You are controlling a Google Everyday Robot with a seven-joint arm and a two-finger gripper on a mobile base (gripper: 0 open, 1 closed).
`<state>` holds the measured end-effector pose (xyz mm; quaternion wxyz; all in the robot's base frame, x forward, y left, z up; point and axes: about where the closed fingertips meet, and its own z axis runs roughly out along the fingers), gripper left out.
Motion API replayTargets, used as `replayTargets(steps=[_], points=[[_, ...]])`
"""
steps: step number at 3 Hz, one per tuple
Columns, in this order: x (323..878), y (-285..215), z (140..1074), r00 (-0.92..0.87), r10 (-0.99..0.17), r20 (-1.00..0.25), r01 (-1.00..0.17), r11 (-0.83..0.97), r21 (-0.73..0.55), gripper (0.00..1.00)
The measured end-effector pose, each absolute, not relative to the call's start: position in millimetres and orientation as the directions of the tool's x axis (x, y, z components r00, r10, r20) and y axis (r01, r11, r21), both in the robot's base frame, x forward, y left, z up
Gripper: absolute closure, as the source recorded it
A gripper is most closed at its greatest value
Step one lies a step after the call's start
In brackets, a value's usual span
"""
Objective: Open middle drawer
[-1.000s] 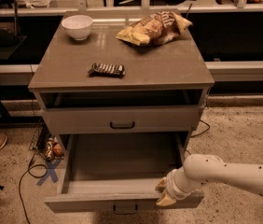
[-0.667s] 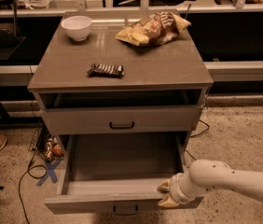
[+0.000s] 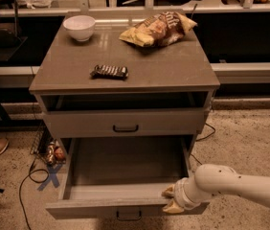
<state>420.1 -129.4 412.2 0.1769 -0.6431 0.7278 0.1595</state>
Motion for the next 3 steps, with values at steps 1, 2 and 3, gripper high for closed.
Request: replayTargets(steps=[1,2,3], points=[[419.2,-128.6,411.4,-0.11,-0.879,-0.463,-0.993,0.12,0.007,0.39],[419.8,-130.0,413.1,-0.108,-0.88,-0.463,-0.993,0.121,0.003,0.16],[424.2,-148.7,433.9,-0.112,-0.872,-0.477,-0.989,0.145,-0.031,0.0]])
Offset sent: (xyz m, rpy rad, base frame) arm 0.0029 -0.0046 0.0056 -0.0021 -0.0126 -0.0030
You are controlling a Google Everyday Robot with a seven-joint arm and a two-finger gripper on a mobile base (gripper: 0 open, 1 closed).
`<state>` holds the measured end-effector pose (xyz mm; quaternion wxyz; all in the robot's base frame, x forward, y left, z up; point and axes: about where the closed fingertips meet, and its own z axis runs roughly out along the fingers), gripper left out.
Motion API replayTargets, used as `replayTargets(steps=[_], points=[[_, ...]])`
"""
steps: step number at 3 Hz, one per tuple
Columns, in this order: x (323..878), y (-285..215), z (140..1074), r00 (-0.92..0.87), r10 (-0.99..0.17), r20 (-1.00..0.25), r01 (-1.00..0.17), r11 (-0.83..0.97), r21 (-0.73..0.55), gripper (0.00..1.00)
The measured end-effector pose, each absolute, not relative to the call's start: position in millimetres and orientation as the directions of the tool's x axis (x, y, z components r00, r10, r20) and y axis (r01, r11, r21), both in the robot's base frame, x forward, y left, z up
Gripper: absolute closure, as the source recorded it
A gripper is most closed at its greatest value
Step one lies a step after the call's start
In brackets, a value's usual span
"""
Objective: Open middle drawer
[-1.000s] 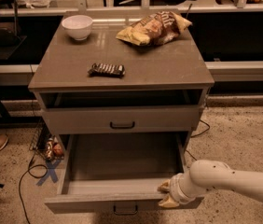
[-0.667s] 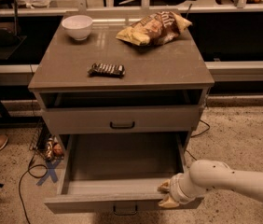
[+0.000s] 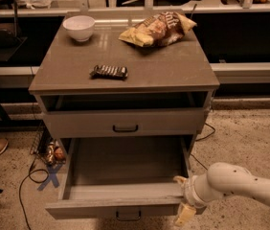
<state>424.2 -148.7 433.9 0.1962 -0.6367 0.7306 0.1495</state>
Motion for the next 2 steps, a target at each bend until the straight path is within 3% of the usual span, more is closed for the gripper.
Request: replayTargets(steps=[2], points=[[448.6,-231.7,514.6,-0.153,-0.855,-0.495,-0.961,0.246,-0.127,0.0]])
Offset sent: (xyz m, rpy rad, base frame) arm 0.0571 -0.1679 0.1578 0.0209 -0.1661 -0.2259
